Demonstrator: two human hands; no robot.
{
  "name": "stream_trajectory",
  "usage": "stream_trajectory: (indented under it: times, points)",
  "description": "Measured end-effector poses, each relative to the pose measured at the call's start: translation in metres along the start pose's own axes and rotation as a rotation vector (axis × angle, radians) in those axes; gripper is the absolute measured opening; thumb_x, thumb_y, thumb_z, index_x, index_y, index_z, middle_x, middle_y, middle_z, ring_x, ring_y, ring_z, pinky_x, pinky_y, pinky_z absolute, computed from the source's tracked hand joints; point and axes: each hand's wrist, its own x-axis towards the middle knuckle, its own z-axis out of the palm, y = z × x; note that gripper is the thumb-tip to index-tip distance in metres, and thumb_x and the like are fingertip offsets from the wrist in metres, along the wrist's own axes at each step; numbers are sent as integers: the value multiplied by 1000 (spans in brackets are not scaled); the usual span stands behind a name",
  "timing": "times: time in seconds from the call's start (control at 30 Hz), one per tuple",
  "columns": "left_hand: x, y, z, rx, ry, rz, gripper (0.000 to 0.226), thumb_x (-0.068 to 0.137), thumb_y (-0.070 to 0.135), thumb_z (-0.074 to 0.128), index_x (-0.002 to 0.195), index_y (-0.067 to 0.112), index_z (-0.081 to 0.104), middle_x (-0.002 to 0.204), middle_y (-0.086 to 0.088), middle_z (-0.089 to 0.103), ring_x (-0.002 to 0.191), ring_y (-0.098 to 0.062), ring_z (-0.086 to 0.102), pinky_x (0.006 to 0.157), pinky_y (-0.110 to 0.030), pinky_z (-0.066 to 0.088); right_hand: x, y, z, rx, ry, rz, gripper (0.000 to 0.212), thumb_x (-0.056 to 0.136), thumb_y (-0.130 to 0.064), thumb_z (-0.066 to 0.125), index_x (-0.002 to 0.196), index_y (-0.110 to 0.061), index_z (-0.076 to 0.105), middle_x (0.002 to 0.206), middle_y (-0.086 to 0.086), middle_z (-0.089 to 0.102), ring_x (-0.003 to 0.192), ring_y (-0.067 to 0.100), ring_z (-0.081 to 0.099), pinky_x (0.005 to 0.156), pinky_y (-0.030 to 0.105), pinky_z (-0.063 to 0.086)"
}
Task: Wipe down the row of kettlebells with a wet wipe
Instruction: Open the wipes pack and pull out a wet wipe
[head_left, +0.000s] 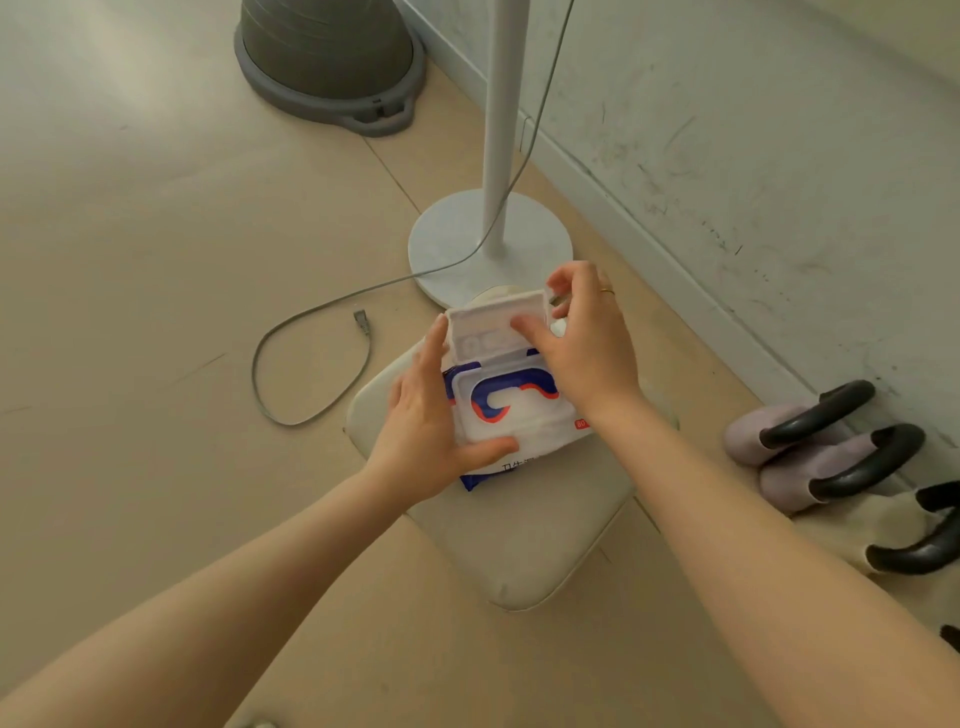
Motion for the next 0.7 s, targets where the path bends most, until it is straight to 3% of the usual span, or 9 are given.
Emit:
stream_trajectory:
  times: [0.07,0.13,0.2,0.27,0.33,0.43,0.53,0.6,0.7]
  points:
    - [0,-3,1,80,16,89,96,56,65,62,134,49,9,154,0,5,138,-12,18,111,-38,22,-6,2,3,-84,41,-56,25,82,-17,66,100,-7,52,114,9,48,88,22,54,61,33,45]
    - [2,-6,2,190,-2,156,87,60,68,56,135,42,21,153,1,-4,138,-19,19,107,-37,20,-13,7,3,-134,32,-192,8,79,-5,63,87,-6,60,115,15,50,95,29,55,58,37,50]
    - [3,-8,3,222,0,164,81,63,69,54,134,40,30,153,-2,-1,138,-30,25,107,-42,25,-19,10,0,-147,-55,-275,10,78,-3,60,82,-9,68,127,18,49,114,34,50,68,40,54]
    - [4,-9,3,223,8,146,79,64,68,54,135,38,34,155,-11,5,138,-33,25,109,-45,27,-25,11,-3,-146,-102,-351,13,79,-7,62,84,-13,72,141,16,41,126,35,41,80,32,48]
    - [3,-5,4,224,34,107,81,64,67,52,137,33,41,155,-15,9,140,-34,21,110,-41,20,-33,12,-5,-214,-80,-480,10,79,-13,63,78,-15,73,140,13,43,126,31,38,79,31,48]
    - [4,-1,6,239,70,91,81,65,66,53,136,26,46,153,-16,13,139,-33,18,108,-40,17,-42,13,0,-369,-14,-624,16,79,-19,58,71,-17,73,112,11,63,106,24,44,81,34,42]
    - [5,-5,7,188,44,147,70,67,59,59,130,32,48,151,-13,20,138,-30,27,109,-49,28,-41,8,-1,-459,1,-648,10,74,-20,65,69,-20,73,79,4,63,78,25,53,70,31,38]
    - [6,-9,5,147,38,216,57,68,55,63,119,34,48,150,-10,22,136,-25,32,105,-52,34,-39,5,-2,-512,-53,-634,3,69,-21,75,67,-21,73,69,2,60,64,25,56,57,29,42]
    - [7,-13,2,83,47,282,47,70,55,65,106,29,49,150,-6,20,128,-26,43,98,-54,41,-38,-3,-3,-583,-170,-501,13,62,-22,84,64,-23,71,62,-3,61,54,19,59,44,21,38]
